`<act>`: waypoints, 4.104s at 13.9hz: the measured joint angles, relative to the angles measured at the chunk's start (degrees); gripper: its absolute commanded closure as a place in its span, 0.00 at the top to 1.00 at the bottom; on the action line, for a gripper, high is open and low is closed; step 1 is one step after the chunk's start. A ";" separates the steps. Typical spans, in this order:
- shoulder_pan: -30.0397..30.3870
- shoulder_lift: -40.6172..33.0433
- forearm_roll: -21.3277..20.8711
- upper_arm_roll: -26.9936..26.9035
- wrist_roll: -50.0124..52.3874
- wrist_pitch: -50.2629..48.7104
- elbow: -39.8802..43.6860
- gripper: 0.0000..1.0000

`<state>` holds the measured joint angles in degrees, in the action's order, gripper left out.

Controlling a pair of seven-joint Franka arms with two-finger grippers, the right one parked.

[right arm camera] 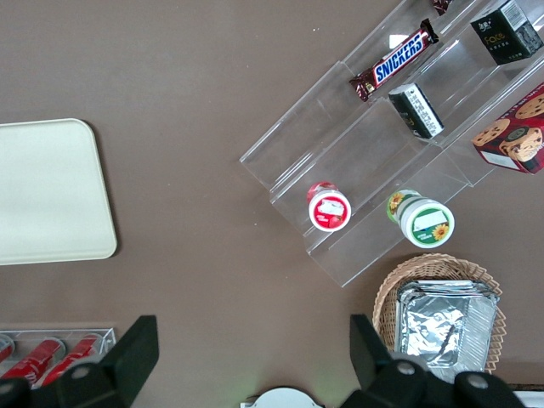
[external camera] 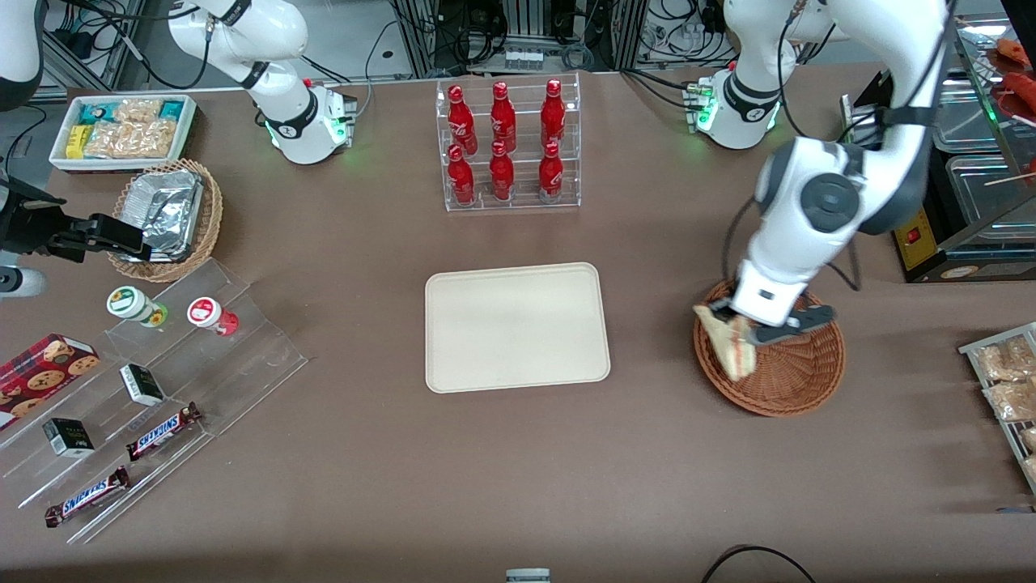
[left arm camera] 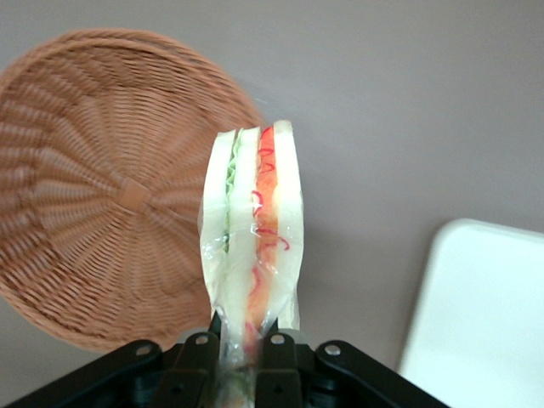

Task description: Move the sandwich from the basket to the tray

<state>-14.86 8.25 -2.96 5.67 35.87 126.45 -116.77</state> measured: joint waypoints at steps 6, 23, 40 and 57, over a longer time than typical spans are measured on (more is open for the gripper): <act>-16.22 4.44 0.08 0.25 8.94 -7.93 12.33 0.00; -29.31 32.13 0.03 0.06 17.44 -2.28 32.88 0.00; -29.74 31.74 -0.01 -1.36 18.04 -4.21 35.24 0.99; -2.68 -0.47 0.06 -4.49 -16.23 -42.26 32.08 0.99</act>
<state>-17.54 7.78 -2.90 1.17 19.64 84.18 -84.68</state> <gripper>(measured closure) 0.004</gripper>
